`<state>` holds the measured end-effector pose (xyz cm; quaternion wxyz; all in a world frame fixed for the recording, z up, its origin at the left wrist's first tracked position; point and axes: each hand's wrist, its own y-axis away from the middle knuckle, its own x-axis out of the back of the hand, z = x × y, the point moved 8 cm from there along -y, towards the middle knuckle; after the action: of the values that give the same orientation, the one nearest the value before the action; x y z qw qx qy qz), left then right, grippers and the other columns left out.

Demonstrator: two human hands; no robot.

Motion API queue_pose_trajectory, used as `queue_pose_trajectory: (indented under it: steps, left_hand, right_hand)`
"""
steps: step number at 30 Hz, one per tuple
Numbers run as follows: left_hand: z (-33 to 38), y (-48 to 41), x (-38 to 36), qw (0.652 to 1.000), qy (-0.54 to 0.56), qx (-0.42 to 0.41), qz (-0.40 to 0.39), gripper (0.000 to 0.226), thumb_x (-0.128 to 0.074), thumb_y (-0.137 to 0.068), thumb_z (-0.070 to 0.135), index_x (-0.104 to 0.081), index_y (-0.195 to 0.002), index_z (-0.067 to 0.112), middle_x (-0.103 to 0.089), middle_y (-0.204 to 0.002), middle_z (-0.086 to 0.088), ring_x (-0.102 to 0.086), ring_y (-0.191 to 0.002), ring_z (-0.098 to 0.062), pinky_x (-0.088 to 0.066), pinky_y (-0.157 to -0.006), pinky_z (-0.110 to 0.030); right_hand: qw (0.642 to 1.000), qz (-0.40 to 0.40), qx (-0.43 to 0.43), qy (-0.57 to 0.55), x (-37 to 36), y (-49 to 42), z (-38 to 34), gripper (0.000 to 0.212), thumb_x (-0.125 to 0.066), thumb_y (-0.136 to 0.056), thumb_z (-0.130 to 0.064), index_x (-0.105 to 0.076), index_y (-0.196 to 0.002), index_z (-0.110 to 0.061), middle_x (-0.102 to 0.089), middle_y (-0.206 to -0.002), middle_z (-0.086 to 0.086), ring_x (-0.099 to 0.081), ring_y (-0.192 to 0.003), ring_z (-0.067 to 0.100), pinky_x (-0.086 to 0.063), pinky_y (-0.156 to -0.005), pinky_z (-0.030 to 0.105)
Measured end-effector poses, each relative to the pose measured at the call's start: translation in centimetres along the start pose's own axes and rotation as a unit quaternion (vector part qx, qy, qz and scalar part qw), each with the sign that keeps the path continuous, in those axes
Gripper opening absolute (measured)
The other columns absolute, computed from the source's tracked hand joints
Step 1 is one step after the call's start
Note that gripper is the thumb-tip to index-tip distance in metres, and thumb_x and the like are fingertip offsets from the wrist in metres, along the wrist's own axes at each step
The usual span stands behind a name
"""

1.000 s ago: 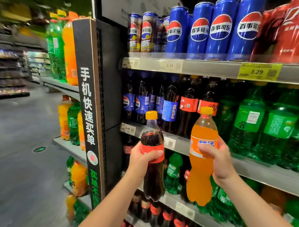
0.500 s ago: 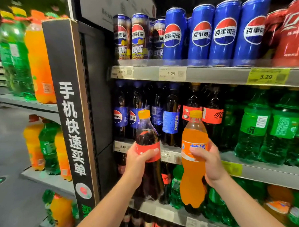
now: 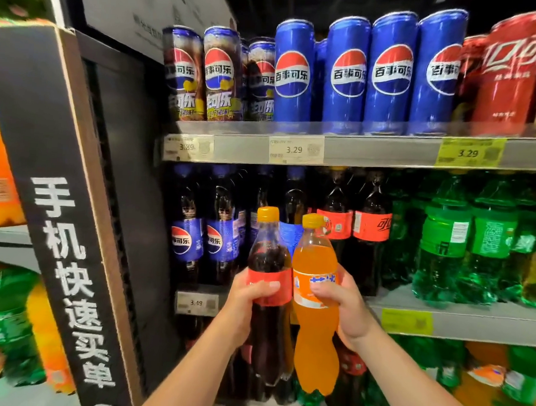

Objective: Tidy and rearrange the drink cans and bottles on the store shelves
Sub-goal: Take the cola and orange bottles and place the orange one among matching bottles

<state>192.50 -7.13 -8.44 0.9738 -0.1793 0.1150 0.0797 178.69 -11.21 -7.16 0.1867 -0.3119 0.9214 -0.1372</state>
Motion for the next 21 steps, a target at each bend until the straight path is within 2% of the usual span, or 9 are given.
queue_pose_trajectory:
  steps: [4,7,9,12,17,21]
  left_hand:
    - [0.1,-0.7,-0.1,1.000,-0.002,0.006,-0.027,0.057,-0.070,-0.045,0.026,-0.064,-0.097,0.002,-0.072,-0.076,-0.007,-0.068,-0.065,-0.018,-0.051,-0.056,-0.025]
    - [-0.1,-0.9,-0.3,0.998,-0.003,0.014,-0.053,0.064,-0.077,-0.041,0.029,-0.063,-0.097,0.001,-0.072,-0.075,-0.006,-0.068,-0.065,-0.017,-0.051,-0.056,-0.024]
    - [0.0,-0.8,-0.5,0.998,0.003,0.016,-0.067,0.069,-0.084,-0.035,0.038,-0.067,-0.092,0.004,-0.071,-0.073,-0.006,-0.067,-0.062,-0.017,-0.051,-0.055,-0.023]
    - [0.4,-0.7,-0.6,0.997,0.007,0.010,-0.079,0.062,-0.085,-0.033,0.043,-0.073,-0.083,0.009,-0.071,-0.069,-0.005,-0.066,-0.059,-0.015,-0.050,-0.053,-0.022]
    - [1.1,-0.2,0.6,0.997,0.009,0.001,-0.072,0.062,-0.085,-0.041,0.041,-0.070,-0.090,0.007,-0.071,-0.075,-0.008,-0.068,-0.065,-0.018,-0.052,-0.057,-0.024]
    - [1.7,0.2,1.8,0.998,-0.019,-0.007,-0.060,0.065,-0.083,-0.044,0.043,-0.065,-0.091,0.003,-0.070,-0.073,-0.005,-0.066,-0.065,-0.016,-0.051,-0.059,-0.023]
  right_hand:
    - [1.000,-0.006,-0.007,0.010,0.2,-0.9,0.5,0.059,-0.073,-0.047,-0.026,-0.063,-0.102,-0.008,-0.071,-0.083,0.009,-0.068,-0.077,0.024,-0.055,-0.067,0.031]
    - [1.000,-0.006,-0.014,0.010,0.5,-1.2,1.0,0.063,-0.073,-0.046,-0.027,-0.062,-0.105,-0.009,-0.071,-0.085,0.009,-0.069,-0.079,0.024,-0.056,-0.067,0.031]
    - [1.000,-0.011,-0.021,0.011,0.5,-1.5,1.3,0.067,-0.074,-0.046,-0.027,-0.062,-0.108,-0.008,-0.071,-0.090,0.013,-0.068,-0.084,0.028,-0.056,-0.071,0.035]
    - [0.999,-0.025,-0.026,0.016,0.2,-2.0,1.6,0.066,-0.074,-0.046,-0.028,-0.061,-0.108,-0.009,-0.071,-0.089,0.011,-0.068,-0.083,0.027,-0.056,-0.072,0.035]
    - [0.999,-0.039,-0.025,0.018,-1.0,-2.6,2.2,0.061,-0.073,-0.048,-0.029,-0.062,-0.106,-0.013,-0.071,-0.087,0.007,-0.068,-0.081,0.023,-0.055,-0.072,0.033]
    - [0.998,-0.043,-0.030,0.026,-1.9,-3.0,2.9,0.065,-0.073,-0.047,-0.031,-0.061,-0.109,-0.013,-0.071,-0.091,0.006,-0.067,-0.087,0.025,-0.054,-0.079,0.037]
